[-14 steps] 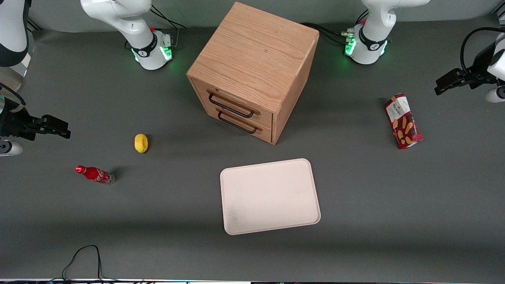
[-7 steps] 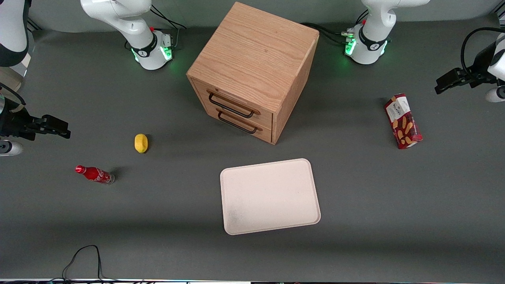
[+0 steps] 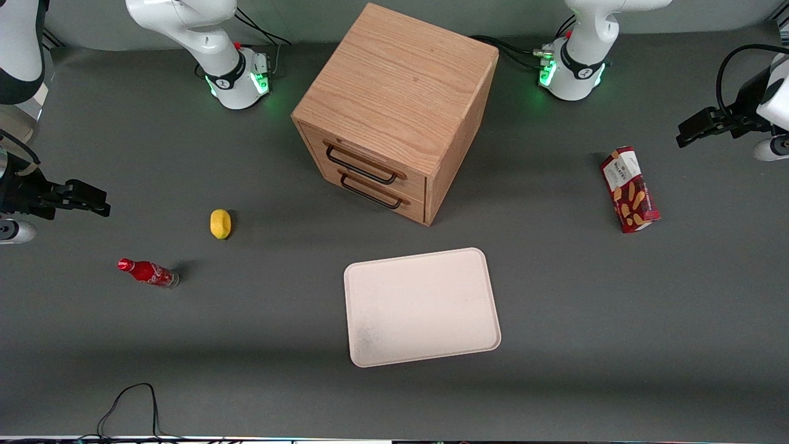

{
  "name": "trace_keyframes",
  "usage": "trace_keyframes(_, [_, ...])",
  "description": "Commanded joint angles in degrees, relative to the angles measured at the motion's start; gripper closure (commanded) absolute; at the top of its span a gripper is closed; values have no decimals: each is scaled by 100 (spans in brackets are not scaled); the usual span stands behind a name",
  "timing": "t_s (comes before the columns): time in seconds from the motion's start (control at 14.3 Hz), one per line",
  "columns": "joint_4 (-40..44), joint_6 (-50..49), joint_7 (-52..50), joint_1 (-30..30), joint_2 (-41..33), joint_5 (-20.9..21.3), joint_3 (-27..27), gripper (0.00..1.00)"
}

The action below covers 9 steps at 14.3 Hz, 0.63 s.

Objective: Place red cookie box on tray

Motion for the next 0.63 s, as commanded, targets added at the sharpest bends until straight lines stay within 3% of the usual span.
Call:
trace_keyframes(0.0, [165,-48,13,39,94,19,6,0])
trace_keyframes(0.56, [218,-249,-40,13,200,19,-20,0])
